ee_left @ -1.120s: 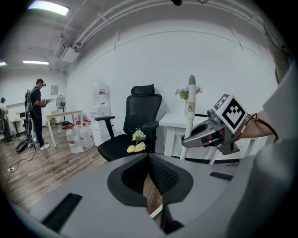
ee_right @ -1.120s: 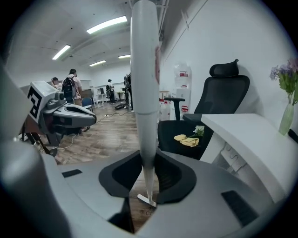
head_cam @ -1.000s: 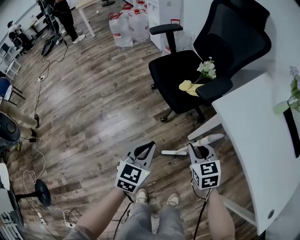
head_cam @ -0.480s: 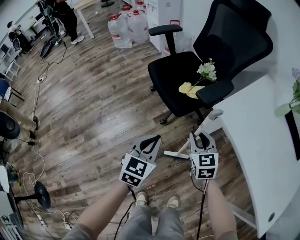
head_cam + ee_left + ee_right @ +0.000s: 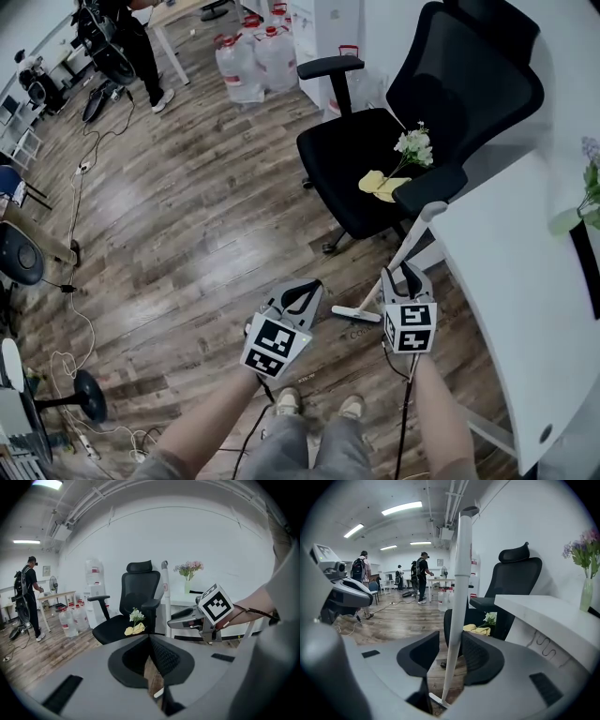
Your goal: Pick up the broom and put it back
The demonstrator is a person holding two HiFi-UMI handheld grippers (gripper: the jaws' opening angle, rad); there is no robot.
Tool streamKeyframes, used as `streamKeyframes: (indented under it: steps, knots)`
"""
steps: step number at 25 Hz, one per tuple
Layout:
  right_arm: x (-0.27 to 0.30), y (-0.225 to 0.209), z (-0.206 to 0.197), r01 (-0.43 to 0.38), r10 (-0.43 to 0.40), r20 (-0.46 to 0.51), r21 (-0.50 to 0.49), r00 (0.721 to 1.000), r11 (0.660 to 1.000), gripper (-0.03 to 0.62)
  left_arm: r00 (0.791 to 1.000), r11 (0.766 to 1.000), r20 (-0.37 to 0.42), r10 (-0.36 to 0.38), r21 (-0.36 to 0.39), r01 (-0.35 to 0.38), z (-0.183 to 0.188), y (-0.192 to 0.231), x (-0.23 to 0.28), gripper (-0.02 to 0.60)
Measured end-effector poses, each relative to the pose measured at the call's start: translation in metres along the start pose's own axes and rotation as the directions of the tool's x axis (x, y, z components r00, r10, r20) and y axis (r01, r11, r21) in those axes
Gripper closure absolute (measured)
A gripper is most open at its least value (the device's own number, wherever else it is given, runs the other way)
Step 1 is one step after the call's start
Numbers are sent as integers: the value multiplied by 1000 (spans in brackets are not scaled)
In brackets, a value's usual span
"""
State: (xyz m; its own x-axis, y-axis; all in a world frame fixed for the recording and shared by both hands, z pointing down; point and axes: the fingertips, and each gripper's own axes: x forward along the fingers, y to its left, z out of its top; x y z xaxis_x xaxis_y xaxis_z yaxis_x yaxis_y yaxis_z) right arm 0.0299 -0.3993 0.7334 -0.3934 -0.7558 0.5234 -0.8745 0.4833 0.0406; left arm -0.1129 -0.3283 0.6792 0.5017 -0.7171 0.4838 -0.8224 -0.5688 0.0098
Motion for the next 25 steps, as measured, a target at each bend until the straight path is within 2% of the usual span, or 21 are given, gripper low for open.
streamKeyframes:
  steps: [3,9,15,25]
  knots:
    - [2,-2,-1,11,-11,-8,-16,1000,1000,462,1000,1000,0,0,0,0,2,1,1,565]
    - [4,-9,-4,26,-26,-12,-7,1000,1000,464,1000,1000,1,0,0,0,6,0,2,565]
    - [-20,-6,4,11,-11,-9,8,1000,1000,463,1000,1000,-8,0,6,0,14,-6,-8,565]
    - [-110,9,68,-24,21,70,45,997,999,468,1000,999,17,-22,28,22,70,-21,-53,565]
